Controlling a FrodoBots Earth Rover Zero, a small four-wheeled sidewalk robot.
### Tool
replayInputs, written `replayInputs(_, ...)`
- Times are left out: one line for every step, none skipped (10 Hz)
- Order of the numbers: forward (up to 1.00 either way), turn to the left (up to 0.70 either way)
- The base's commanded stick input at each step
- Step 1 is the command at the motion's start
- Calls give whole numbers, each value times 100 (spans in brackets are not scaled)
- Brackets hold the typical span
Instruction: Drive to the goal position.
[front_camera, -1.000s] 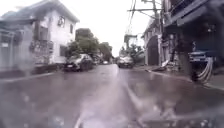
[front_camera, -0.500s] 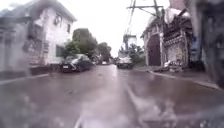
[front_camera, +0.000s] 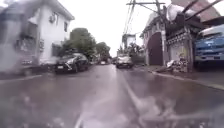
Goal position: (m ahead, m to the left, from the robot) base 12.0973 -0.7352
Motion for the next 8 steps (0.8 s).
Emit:
replayInputs(100,0)
replayInputs(100,0)
replayInputs(100,0)
replayInputs(100,0)
replayInputs(100,0)
replayInputs(100,0)
replayInputs(100,0)
replayInputs(100,0)
